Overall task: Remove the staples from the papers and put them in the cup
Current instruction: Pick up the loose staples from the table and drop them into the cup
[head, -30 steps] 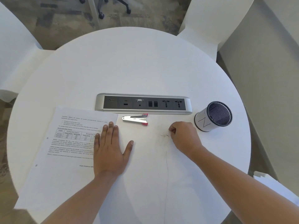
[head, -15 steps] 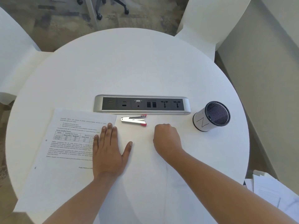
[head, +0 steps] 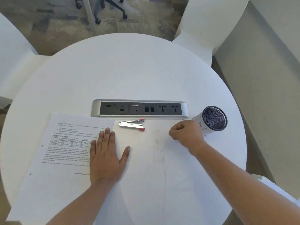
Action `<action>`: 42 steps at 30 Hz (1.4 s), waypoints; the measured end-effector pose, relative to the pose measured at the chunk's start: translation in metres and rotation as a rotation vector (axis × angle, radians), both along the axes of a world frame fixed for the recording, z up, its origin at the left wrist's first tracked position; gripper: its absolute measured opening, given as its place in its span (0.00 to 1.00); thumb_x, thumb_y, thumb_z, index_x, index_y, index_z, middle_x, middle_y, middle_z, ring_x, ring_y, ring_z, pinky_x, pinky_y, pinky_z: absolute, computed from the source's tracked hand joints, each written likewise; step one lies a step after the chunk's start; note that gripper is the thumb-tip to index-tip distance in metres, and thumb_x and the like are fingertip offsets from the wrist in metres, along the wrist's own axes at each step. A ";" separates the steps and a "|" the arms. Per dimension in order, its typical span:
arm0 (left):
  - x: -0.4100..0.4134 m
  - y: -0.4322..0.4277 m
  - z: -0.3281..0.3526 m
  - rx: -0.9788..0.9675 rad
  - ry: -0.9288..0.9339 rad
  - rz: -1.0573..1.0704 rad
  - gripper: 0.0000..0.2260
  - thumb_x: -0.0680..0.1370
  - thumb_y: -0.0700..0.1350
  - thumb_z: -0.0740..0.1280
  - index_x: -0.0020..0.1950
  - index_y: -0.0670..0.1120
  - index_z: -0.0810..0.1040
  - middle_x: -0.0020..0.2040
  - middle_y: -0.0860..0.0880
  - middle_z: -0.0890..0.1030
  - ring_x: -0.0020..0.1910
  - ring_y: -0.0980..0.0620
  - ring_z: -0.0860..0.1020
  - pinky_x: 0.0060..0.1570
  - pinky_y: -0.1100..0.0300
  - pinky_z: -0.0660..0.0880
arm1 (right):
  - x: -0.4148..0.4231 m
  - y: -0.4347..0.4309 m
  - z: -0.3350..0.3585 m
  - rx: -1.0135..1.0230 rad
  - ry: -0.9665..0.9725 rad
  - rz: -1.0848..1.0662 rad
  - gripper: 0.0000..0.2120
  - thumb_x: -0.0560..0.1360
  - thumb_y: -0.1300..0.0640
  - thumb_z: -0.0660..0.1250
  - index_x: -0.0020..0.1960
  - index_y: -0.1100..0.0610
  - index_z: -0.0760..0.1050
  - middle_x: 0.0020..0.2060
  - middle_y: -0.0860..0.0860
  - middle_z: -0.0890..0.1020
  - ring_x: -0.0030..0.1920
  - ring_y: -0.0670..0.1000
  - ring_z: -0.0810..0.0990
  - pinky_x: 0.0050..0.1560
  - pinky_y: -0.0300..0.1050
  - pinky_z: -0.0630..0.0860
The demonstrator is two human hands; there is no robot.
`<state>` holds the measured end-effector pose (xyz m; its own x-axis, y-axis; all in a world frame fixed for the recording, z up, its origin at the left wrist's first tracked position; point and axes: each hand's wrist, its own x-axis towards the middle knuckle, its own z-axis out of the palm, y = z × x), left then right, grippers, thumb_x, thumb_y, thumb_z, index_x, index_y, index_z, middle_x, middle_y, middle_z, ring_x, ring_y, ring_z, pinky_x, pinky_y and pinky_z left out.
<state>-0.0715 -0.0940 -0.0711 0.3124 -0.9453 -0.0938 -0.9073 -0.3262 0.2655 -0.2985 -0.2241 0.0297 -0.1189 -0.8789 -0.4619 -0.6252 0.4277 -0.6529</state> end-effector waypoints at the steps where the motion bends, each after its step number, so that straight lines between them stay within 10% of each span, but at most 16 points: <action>1: 0.000 0.000 0.000 0.003 -0.001 -0.001 0.37 0.79 0.66 0.49 0.80 0.43 0.59 0.82 0.48 0.58 0.81 0.48 0.54 0.79 0.46 0.50 | -0.008 -0.001 0.010 -0.006 -0.060 -0.037 0.03 0.63 0.66 0.71 0.31 0.62 0.81 0.24 0.47 0.80 0.27 0.47 0.74 0.29 0.35 0.69; 5: 0.001 0.001 0.000 -0.003 0.001 -0.003 0.37 0.78 0.66 0.50 0.79 0.43 0.60 0.81 0.47 0.60 0.81 0.48 0.55 0.79 0.46 0.51 | -0.046 -0.009 0.053 -0.096 -0.150 -0.154 0.04 0.65 0.69 0.70 0.32 0.63 0.81 0.26 0.50 0.81 0.30 0.50 0.77 0.40 0.47 0.75; 15: 0.000 0.001 -0.002 -0.002 -0.007 -0.006 0.38 0.77 0.67 0.50 0.78 0.42 0.63 0.80 0.46 0.62 0.80 0.46 0.59 0.78 0.45 0.52 | -0.117 -0.046 0.064 -0.179 0.184 -0.155 0.08 0.70 0.66 0.72 0.36 0.56 0.83 0.33 0.54 0.85 0.32 0.50 0.83 0.30 0.35 0.73; 42: -0.002 -0.001 0.000 -0.008 -0.009 -0.008 0.38 0.77 0.67 0.49 0.78 0.42 0.63 0.80 0.46 0.62 0.80 0.46 0.58 0.78 0.45 0.52 | -0.110 -0.049 0.063 -0.303 0.427 0.115 0.13 0.70 0.69 0.67 0.45 0.54 0.84 0.39 0.49 0.85 0.43 0.49 0.83 0.45 0.42 0.80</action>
